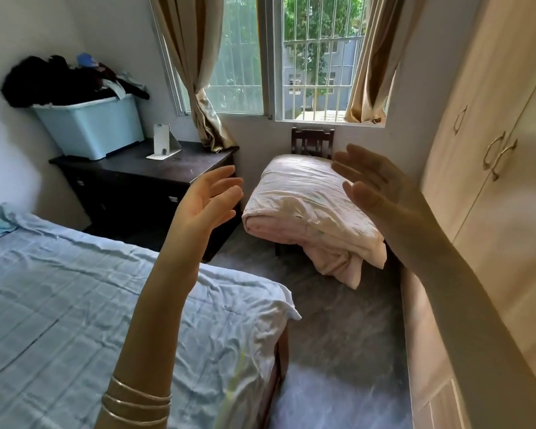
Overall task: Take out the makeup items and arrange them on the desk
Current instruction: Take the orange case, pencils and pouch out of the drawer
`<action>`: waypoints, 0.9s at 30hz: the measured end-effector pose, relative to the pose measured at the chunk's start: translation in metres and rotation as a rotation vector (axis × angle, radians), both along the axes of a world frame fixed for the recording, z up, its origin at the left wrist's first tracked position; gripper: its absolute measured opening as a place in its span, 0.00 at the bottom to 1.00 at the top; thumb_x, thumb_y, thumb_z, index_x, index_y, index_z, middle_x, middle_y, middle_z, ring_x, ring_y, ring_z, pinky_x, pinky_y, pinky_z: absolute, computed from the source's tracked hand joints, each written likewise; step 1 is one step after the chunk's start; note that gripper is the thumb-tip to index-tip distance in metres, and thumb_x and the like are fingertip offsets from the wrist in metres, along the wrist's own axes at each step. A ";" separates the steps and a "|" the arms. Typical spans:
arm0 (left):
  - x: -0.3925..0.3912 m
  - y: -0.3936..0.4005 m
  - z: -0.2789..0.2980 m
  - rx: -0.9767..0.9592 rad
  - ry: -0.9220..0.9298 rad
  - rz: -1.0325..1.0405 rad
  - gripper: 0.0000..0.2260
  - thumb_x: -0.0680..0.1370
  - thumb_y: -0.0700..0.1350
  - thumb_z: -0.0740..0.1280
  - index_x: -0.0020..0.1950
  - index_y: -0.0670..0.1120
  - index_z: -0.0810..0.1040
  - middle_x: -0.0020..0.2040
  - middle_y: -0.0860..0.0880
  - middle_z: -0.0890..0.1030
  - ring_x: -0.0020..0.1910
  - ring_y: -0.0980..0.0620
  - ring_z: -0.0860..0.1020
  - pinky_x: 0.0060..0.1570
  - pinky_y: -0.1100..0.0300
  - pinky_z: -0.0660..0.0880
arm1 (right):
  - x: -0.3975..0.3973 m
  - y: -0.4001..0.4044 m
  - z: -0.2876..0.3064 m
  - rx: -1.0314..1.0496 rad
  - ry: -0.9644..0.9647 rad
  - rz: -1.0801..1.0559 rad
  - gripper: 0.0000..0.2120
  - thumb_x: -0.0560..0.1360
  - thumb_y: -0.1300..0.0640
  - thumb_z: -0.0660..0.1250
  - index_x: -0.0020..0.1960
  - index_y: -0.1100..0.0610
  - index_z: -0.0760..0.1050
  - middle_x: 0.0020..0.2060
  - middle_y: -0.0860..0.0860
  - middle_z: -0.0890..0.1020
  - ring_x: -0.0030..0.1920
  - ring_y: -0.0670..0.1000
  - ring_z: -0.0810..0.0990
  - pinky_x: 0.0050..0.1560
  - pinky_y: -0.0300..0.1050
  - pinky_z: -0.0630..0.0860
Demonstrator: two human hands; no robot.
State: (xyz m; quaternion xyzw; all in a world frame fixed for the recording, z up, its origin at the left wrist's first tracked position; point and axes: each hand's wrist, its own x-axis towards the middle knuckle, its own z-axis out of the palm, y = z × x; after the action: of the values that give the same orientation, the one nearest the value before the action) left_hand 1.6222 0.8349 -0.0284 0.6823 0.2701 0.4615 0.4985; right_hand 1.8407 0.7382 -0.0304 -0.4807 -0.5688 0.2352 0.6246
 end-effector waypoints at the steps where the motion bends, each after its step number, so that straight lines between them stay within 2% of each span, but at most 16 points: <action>1: 0.009 0.009 -0.002 -0.003 0.004 0.014 0.31 0.63 0.60 0.65 0.65 0.51 0.72 0.59 0.53 0.79 0.58 0.57 0.78 0.56 0.59 0.75 | 0.009 0.011 -0.002 -0.005 0.002 0.018 0.33 0.66 0.39 0.72 0.68 0.49 0.67 0.64 0.41 0.76 0.64 0.40 0.74 0.52 0.28 0.73; 3: 0.028 0.028 -0.007 -0.011 0.003 0.045 0.31 0.63 0.60 0.65 0.64 0.52 0.72 0.59 0.54 0.79 0.59 0.56 0.78 0.56 0.59 0.75 | 0.031 0.034 -0.007 -0.018 0.004 0.042 0.33 0.66 0.39 0.71 0.67 0.48 0.67 0.63 0.40 0.76 0.64 0.40 0.74 0.53 0.28 0.73; 5: 0.050 0.047 -0.011 -0.020 0.002 0.065 0.30 0.63 0.60 0.65 0.63 0.53 0.73 0.59 0.54 0.79 0.59 0.56 0.78 0.56 0.59 0.75 | 0.055 0.058 -0.010 -0.024 0.007 0.062 0.29 0.69 0.46 0.71 0.67 0.49 0.67 0.63 0.40 0.76 0.63 0.39 0.74 0.53 0.28 0.73; 7: 0.075 0.064 -0.014 -0.034 -0.002 0.082 0.28 0.63 0.60 0.65 0.61 0.54 0.73 0.58 0.53 0.79 0.59 0.56 0.78 0.55 0.59 0.75 | 0.083 0.080 -0.010 -0.034 -0.011 0.074 0.24 0.71 0.51 0.67 0.66 0.48 0.67 0.63 0.40 0.75 0.63 0.38 0.74 0.54 0.28 0.73; 10: 0.110 0.092 -0.012 -0.045 -0.007 0.124 0.27 0.62 0.60 0.65 0.60 0.54 0.73 0.58 0.53 0.79 0.58 0.56 0.78 0.55 0.59 0.75 | 0.127 0.115 -0.005 -0.028 -0.035 0.095 0.24 0.73 0.53 0.67 0.68 0.50 0.67 0.63 0.40 0.75 0.63 0.37 0.74 0.53 0.27 0.72; 15: 0.160 0.134 -0.009 -0.051 -0.068 0.215 0.29 0.61 0.59 0.66 0.60 0.53 0.74 0.56 0.53 0.80 0.58 0.55 0.79 0.56 0.58 0.75 | 0.189 0.169 -0.002 -0.035 -0.058 0.169 0.24 0.72 0.52 0.65 0.67 0.49 0.67 0.62 0.39 0.76 0.63 0.37 0.74 0.53 0.27 0.72; 18: 0.183 0.154 -0.014 -0.050 -0.054 0.236 0.28 0.62 0.59 0.66 0.61 0.54 0.73 0.57 0.54 0.80 0.57 0.56 0.79 0.55 0.59 0.75 | 0.213 0.202 -0.003 -0.045 -0.054 0.234 0.26 0.71 0.51 0.70 0.68 0.51 0.67 0.62 0.40 0.77 0.63 0.38 0.74 0.56 0.28 0.72; 24: 0.212 0.204 -0.022 -0.050 -0.037 0.303 0.27 0.62 0.59 0.65 0.60 0.54 0.74 0.57 0.54 0.80 0.57 0.56 0.79 0.56 0.58 0.75 | 0.239 0.272 -0.010 -0.065 -0.058 0.351 0.32 0.64 0.37 0.70 0.65 0.44 0.69 0.64 0.41 0.76 0.66 0.40 0.73 0.60 0.30 0.70; 27: 0.217 0.238 -0.025 -0.032 -0.015 0.332 0.26 0.63 0.60 0.65 0.59 0.55 0.74 0.57 0.54 0.80 0.58 0.56 0.78 0.57 0.58 0.74 | 0.246 0.313 -0.016 -0.060 -0.043 0.398 0.32 0.62 0.35 0.71 0.64 0.43 0.70 0.64 0.41 0.76 0.66 0.41 0.73 0.61 0.32 0.71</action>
State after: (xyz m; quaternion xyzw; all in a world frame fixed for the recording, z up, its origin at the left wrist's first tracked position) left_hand 1.8397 1.0727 -0.0537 0.6169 0.3829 0.5382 0.4280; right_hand 2.0868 1.0508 -0.0467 -0.3820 -0.6586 0.3604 0.5389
